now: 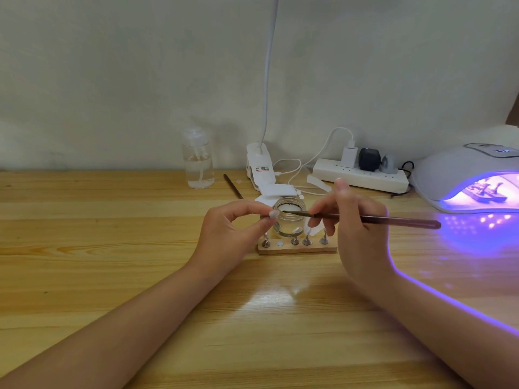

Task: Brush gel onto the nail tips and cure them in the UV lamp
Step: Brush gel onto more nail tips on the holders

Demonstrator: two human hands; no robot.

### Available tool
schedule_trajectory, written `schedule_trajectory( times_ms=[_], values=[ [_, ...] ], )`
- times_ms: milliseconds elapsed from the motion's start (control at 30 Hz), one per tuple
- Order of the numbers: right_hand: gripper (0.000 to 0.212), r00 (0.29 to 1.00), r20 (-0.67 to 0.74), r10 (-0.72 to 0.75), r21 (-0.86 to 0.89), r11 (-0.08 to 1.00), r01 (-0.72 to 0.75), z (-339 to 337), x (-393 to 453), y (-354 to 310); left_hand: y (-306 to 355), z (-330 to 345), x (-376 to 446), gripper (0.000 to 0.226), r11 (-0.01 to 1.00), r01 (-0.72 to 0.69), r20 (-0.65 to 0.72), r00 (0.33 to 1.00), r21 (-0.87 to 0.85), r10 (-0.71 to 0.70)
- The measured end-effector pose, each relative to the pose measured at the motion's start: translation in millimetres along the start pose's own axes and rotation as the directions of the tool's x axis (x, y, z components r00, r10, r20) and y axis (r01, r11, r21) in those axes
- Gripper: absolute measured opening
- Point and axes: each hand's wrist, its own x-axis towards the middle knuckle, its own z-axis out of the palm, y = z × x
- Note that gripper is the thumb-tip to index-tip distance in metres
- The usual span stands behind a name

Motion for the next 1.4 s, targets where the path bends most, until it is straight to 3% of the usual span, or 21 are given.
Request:
schedule_trajectory(
  times_ms=[233,433,667,1400],
  values=[
    [0.036,0.997,0.07,-0.029,-0.103,0.994,0.036,2.9,-3.5,-0.4,-1.3,-0.5,1.0,0.013,0.999,0.038,-0.016,0.999,0.018,-0.038],
    [0.039,0.994,0.107,-0.032,-0.063,0.997,0.039,5.1,-6.8,-1.9,-3.3,-1.1,1.2,0.017,0.999,0.02,-0.022,1.0,0.035,-0.019],
    [0.04,0.999,0.04,-0.007,-0.03,1.0,0.008,2.5,-5.0,-0.1,-3.5,-1.1,0.9,0.012,0.999,0.026,-0.024,0.999,0.04,-0.025],
    [0.044,0.997,0.067,0.024,-0.015,1.0,-0.023,7.5,-10.3,-2.6,-2.8,-0.3,1.1,0.015,0.999,0.01,-0.03,1.0,0.049,-0.009]
  ],
)
